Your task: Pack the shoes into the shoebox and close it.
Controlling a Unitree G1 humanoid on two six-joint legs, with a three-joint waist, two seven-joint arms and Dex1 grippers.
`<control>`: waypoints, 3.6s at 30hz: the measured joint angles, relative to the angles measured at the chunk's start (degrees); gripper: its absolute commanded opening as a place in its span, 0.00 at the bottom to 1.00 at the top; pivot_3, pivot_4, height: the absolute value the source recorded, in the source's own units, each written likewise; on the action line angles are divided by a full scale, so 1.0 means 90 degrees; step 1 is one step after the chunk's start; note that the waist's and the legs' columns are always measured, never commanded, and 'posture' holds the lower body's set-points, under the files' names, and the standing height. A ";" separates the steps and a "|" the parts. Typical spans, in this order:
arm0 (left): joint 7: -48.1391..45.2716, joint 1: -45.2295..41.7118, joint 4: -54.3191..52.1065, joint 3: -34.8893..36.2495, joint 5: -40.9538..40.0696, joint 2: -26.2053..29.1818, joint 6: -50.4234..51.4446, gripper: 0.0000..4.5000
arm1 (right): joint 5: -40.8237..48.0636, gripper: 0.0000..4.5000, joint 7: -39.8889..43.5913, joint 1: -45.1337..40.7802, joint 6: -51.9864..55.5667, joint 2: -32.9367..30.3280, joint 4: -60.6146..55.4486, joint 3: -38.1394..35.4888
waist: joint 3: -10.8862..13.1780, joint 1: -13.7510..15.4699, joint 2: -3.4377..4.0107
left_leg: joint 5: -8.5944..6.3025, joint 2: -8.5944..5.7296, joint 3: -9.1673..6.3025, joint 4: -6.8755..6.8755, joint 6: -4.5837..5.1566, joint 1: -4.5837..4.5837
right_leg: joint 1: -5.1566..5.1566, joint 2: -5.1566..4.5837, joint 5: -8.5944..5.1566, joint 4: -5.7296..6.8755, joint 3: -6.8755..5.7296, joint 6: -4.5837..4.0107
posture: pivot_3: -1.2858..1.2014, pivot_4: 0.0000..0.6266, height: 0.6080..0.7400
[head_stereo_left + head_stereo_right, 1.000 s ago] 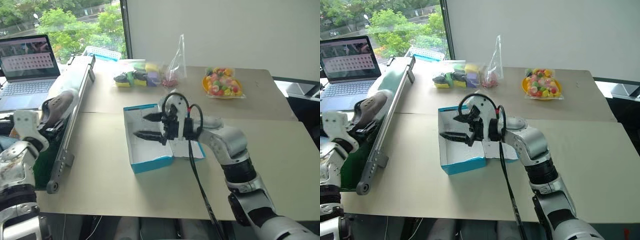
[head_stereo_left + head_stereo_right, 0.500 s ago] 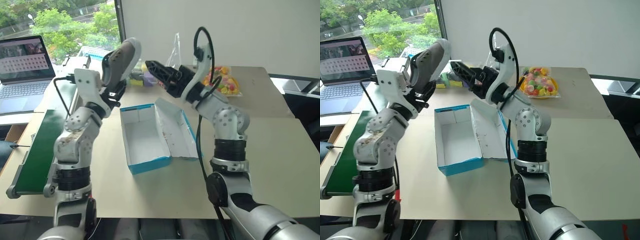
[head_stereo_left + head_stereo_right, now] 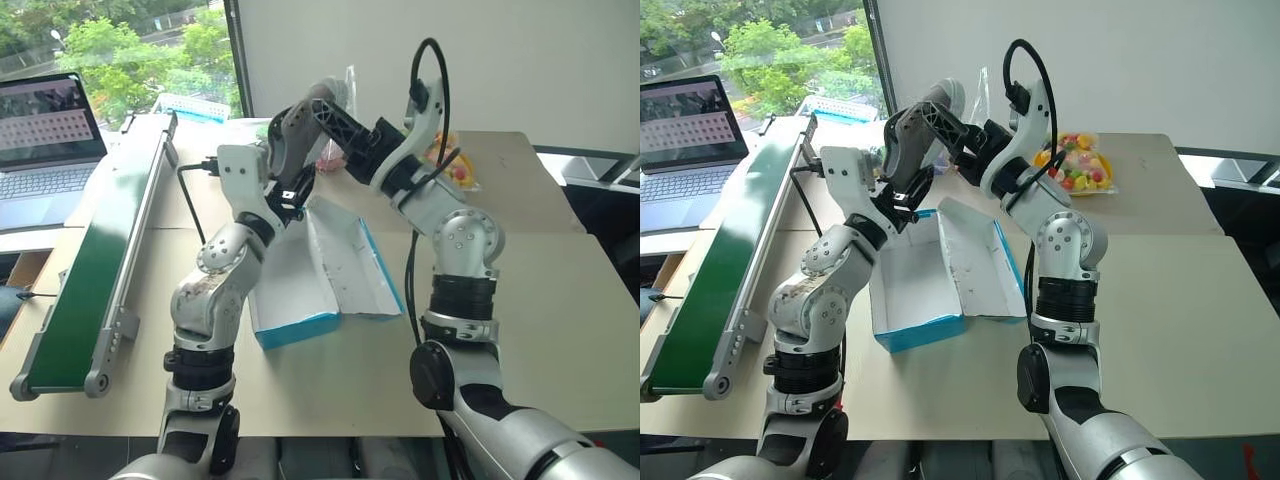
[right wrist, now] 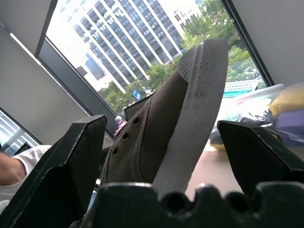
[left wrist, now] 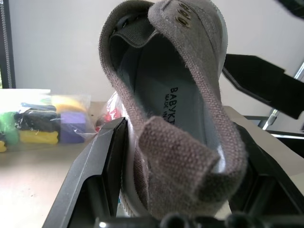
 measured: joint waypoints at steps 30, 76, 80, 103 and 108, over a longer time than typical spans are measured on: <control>-0.0901 -0.0152 -0.0676 0.0102 -0.0813 0.1632 0.1719 0.77 | -0.0118 0.08 0.0201 0.0086 -0.0273 -0.0216 0.0465 0.0683 | 0.0007 -0.0025 0.0015 | 0.0000 0.0003 -0.0001 -0.0002 0.0000 0.0003 | 0.0000 0.0006 0.0000 -0.0038 0.0003 0.0000 | 0.52 0.24 1.00; -0.3470 0.0302 0.0154 -0.0186 0.0090 0.4598 0.1155 1.00 | -0.2641 0.51 -0.0726 -0.0117 0.3034 -0.0531 0.1029 0.4206 | 0.0017 -0.0127 0.0029 | 0.0009 0.0003 0.0004 -0.0011 -0.0011 -0.0046 | -0.0084 0.0009 -0.0007 0.0008 0.0009 -0.0010 | 0.52 0.24 1.00; -0.3576 0.0357 0.0141 -0.0198 0.0091 0.4598 0.1155 1.00 | -0.2787 0.79 -0.0553 -0.0118 0.2952 -0.0503 0.1057 0.4218 | 0.0017 -0.0143 0.0029 | 0.0010 0.0003 0.0001 -0.0009 -0.0012 -0.0046 | -0.0083 0.0010 -0.0006 0.0011 0.0009 -0.0010 | 0.52 0.24 1.00; -0.3106 0.0970 0.0000 0.0349 0.0313 0.4568 0.1777 1.00 | -0.1955 1.00 0.2110 0.0230 0.1278 -0.1812 -0.1670 0.2684 | 0.0017 -0.0131 0.0028 | 0.0008 0.0001 0.0001 -0.0006 -0.0008 -0.0051 | -0.0071 0.0005 -0.0006 0.0013 0.0005 -0.0009 | 0.52 0.24 1.00; -0.2356 0.1393 -0.0088 0.1682 0.0292 0.4256 0.2329 1.00 | -0.1804 1.00 0.3980 0.0593 -0.0258 -0.2603 -0.1413 0.3003 | 0.0017 -0.0203 0.0028 | 0.0008 0.0013 0.0004 -0.0005 -0.0008 -0.0029 | -0.0079 0.0016 -0.0007 0.0016 0.0009 -0.0010 | 0.52 0.24 1.00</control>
